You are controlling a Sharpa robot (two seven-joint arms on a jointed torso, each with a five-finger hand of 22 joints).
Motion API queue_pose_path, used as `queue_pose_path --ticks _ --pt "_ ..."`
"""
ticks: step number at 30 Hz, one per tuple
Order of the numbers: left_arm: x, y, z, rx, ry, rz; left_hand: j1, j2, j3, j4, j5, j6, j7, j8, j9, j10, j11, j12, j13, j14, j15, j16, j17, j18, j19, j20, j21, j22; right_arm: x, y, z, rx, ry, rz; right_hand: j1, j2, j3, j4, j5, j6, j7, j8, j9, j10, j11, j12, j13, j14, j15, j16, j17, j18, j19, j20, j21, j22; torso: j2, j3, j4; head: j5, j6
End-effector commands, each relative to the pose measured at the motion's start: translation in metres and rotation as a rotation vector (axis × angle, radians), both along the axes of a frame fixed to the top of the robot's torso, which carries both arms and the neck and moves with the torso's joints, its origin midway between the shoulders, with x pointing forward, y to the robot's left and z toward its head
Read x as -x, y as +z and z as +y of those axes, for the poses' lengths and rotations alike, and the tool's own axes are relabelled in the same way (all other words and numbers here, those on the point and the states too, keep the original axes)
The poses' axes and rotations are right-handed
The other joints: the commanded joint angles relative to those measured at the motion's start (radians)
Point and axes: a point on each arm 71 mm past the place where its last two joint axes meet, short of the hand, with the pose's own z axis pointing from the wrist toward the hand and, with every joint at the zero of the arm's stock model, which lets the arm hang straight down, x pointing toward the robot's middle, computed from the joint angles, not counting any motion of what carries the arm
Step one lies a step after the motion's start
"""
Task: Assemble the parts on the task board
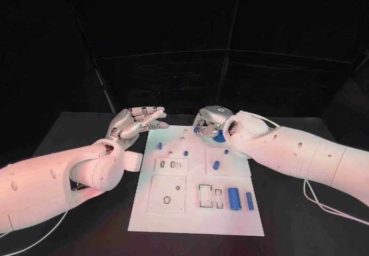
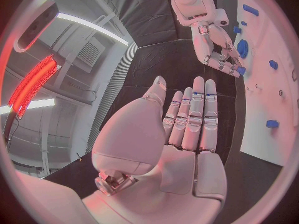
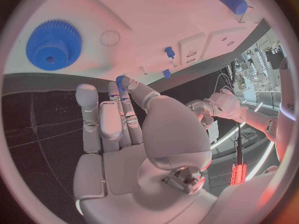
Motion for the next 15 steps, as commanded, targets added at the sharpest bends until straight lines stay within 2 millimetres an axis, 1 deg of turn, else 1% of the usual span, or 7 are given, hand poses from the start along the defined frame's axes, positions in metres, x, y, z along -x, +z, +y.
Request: queue_pose_path --ticks 1,5,9,11,12,13,15 --pt "0.001 0.002 -0.002 0.007 -0.023 -0.011 0.003 0.009 0.002 -0.006 0.003 0.009 0.000 -0.004 -0.001 0.004 0.000 -0.003 -0.001 -0.002 0.003 -0.005 0.001 0.004 0.007 0.002 0.000 -0.001 -0.003 0.006 0.003 -0.037 -0.006 -0.050 -0.004 -0.008 0.006 0.004 -0.009 0.006 0.003 -0.001 -0.001 0.006 0.003 -0.003 -0.001 0.027 0.001 0.008 0.002 -0.019 -0.001 0.001 0.007 0.002 0.002 -0.0005 -0.0003 0.002 0.003" --pt "0.001 0.002 -0.004 0.008 -0.027 -0.011 0.004 0.009 0.003 -0.007 0.003 0.010 0.000 -0.005 -0.001 0.004 0.000 -0.004 -0.001 -0.002 0.003 -0.006 0.001 0.004 0.007 0.002 0.000 -0.001 -0.007 0.005 0.012 -0.037 0.000 -0.039 -0.007 -0.010 0.007 0.007 -0.013 0.006 0.003 -0.002 -0.001 0.006 0.003 -0.005 -0.001 0.027 0.001 0.009 0.003 -0.019 -0.002 0.001 0.008 0.003 0.006 -0.0020 0.0020 -0.001 0.004" --pt "0.000 0.003 -0.004 0.008 -0.028 -0.012 0.005 0.010 0.003 -0.008 0.003 0.010 0.000 -0.005 -0.001 0.004 0.000 -0.004 -0.001 -0.002 0.003 -0.007 0.001 0.004 0.007 0.002 -0.001 -0.001 -0.009 0.004 0.018 -0.036 0.007 -0.032 -0.009 -0.012 0.007 0.010 -0.014 0.006 0.003 -0.002 -0.001 0.005 0.004 -0.006 -0.001 0.026 0.002 0.010 0.004 -0.019 -0.003 0.002 0.009 0.003 0.006 -0.0012 0.0009 0.001 0.005" --pt "0.000 0.004 -0.004 0.009 -0.029 -0.013 0.005 0.010 0.003 -0.008 0.003 0.010 0.000 -0.005 -0.001 0.004 0.000 -0.004 -0.001 -0.002 0.003 -0.007 0.001 0.004 0.007 0.002 -0.001 -0.001 -0.010 0.003 0.022 -0.030 0.012 -0.022 -0.010 -0.013 0.007 0.011 -0.015 0.006 0.003 -0.003 -0.001 0.005 0.004 -0.006 -0.001 0.026 0.002 0.011 0.005 -0.019 -0.003 0.002 0.010 0.004 0.006 -0.0023 0.0005 0.001 0.007" --pt "0.000 0.004 -0.004 0.009 -0.029 -0.014 0.005 0.010 0.003 -0.008 0.003 0.010 0.000 -0.005 -0.001 0.004 0.000 -0.004 -0.001 -0.002 0.003 -0.007 0.001 0.004 0.007 0.002 -0.001 -0.001 -0.010 0.002 0.023 -0.026 0.015 -0.016 -0.012 -0.014 0.007 0.012 -0.016 0.005 0.003 -0.003 -0.001 0.004 0.004 -0.007 -0.001 0.026 0.002 0.012 0.005 -0.019 -0.002 0.002 0.010 0.005 0.005 -0.0024 0.0009 0.000 0.004" --pt "0.000 0.004 -0.005 0.009 -0.029 -0.014 0.005 0.010 0.003 -0.008 0.003 0.010 0.000 -0.005 -0.001 0.004 0.000 -0.004 -0.001 -0.002 0.003 -0.007 0.001 0.004 0.007 0.002 -0.001 -0.001 -0.011 0.002 0.025 -0.022 0.017 -0.009 -0.015 -0.016 0.007 0.014 -0.016 0.004 0.003 -0.004 -0.002 0.003 0.004 -0.008 -0.002 0.026 0.002 0.013 0.005 -0.020 -0.003 0.002 0.011 0.005 0.005 -0.0027 0.0017 -0.001 0.004" --pt "0.000 0.005 -0.005 0.009 -0.031 -0.015 0.005 0.010 0.003 -0.008 0.003 0.010 0.000 -0.005 -0.001 0.004 0.000 -0.004 -0.001 -0.002 0.003 -0.007 0.001 0.004 0.007 0.002 -0.001 -0.001 -0.012 0.000 0.028 -0.016 0.021 0.004 -0.018 -0.019 0.006 0.018 -0.016 0.003 0.003 -0.004 -0.002 0.002 0.004 -0.009 -0.002 0.026 0.003 0.013 0.005 -0.020 -0.003 0.003 0.012 0.006 0.006 -0.0022 0.0026 -0.001 0.004"
